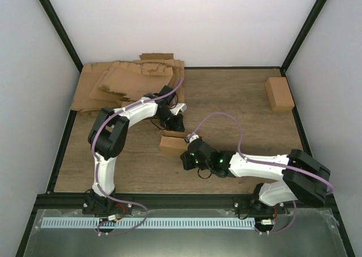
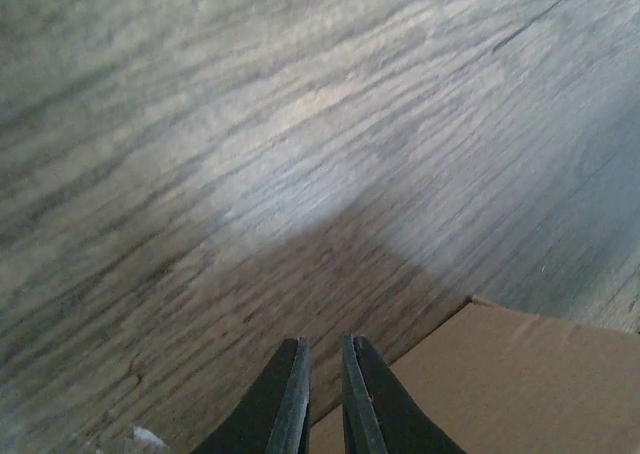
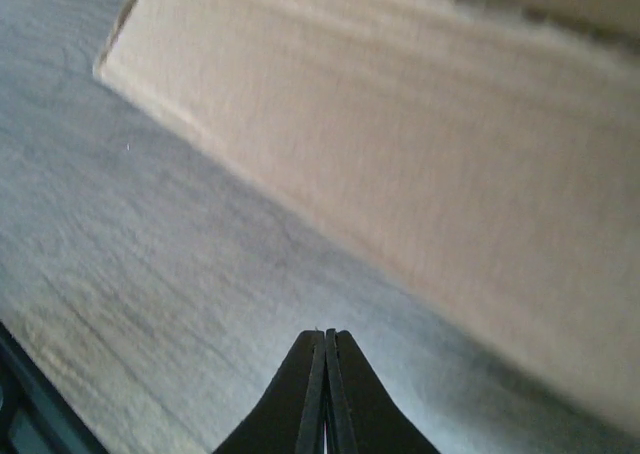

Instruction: Fold the paper box

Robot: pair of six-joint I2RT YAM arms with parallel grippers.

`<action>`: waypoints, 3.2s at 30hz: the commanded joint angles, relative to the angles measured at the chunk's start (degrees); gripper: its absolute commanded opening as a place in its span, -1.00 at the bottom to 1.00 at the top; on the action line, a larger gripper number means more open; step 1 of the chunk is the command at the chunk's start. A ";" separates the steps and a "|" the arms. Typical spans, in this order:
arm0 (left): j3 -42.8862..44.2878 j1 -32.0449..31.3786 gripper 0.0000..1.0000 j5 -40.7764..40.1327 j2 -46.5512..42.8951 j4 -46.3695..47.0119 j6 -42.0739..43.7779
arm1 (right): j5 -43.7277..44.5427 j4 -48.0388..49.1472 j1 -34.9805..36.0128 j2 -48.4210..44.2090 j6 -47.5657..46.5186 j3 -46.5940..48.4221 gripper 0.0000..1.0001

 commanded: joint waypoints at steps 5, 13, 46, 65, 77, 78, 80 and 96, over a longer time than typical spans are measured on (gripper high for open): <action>-4.17 -0.07 -0.76 2.61 -4.25 2.85 -0.75 | -1.03 1.80 -4.52 5.11 -4.10 5.61 -0.95; -5.18 -0.62 -0.74 4.07 -4.86 0.79 -0.05 | -1.37 2.25 -6.29 8.28 -5.88 6.98 -0.95; -0.49 -1.91 0.26 -15.11 -16.74 -1.52 -4.58 | -8.81 3.60 -6.47 -1.02 -11.72 1.29 -0.54; -29.91 -3.49 0.21 -21.97 -54.57 -3.87 -14.11 | -13.64 -14.45 -12.80 -12.69 -24.39 9.67 -0.26; -36.20 -10.66 0.00 -30.31 -55.31 -0.85 -20.16 | -16.68 -19.25 -24.47 -17.75 -31.06 10.26 -0.14; -36.62 -10.96 -0.02 -30.90 -54.96 -0.72 -20.37 | -17.09 -18.69 -24.56 -17.65 -31.75 10.05 -0.13; -37.12 -11.48 -0.08 -31.96 -54.30 -0.39 -20.93 | -16.79 -17.96 -24.60 -16.64 -32.27 9.96 -0.13; -37.92 -12.07 -0.59 -33.98 -49.69 3.97 -24.00 | -9.63 -15.57 -24.63 -14.99 -31.62 8.63 0.07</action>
